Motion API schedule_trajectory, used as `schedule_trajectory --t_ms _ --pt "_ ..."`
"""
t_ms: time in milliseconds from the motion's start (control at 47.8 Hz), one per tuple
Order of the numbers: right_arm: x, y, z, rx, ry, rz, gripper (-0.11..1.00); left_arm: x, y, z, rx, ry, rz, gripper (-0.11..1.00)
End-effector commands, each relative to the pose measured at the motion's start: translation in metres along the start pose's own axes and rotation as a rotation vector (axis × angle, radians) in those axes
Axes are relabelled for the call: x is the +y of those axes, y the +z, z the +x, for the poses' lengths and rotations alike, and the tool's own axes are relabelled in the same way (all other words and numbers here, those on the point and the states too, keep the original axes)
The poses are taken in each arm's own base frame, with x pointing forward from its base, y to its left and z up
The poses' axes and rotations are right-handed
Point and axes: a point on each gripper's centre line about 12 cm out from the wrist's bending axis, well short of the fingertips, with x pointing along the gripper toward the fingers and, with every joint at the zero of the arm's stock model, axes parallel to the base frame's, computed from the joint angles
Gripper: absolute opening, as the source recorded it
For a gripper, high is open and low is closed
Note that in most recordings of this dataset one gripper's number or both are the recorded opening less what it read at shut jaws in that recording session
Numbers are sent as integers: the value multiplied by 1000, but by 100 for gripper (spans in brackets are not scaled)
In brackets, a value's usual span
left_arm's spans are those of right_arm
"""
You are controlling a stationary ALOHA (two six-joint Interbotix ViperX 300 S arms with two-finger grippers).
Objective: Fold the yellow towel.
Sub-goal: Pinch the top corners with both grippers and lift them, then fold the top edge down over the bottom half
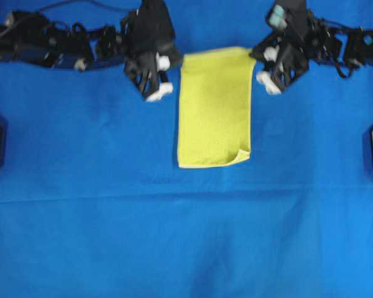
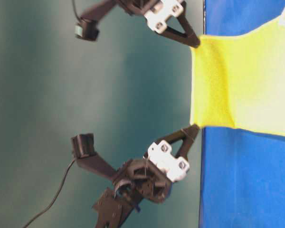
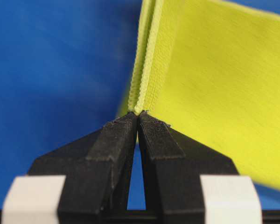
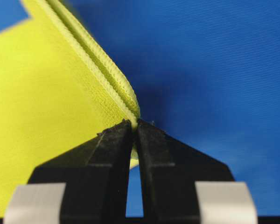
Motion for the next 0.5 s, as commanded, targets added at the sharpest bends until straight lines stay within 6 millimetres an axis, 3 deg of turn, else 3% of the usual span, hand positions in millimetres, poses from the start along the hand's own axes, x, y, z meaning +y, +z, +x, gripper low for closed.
schedule_trajectory --t_ms 0,209,482 --pt "15 4 -13 -22 31 -13 5 -18 10 -13 -23 -36 23 3" --pt "50 -16 -18 50 102 -41 5 -72 -3 -18 24 -149 87 3" --pt "88 -35 -17 116 176 -79 5 -127 -23 -18 70 -258 111 3"
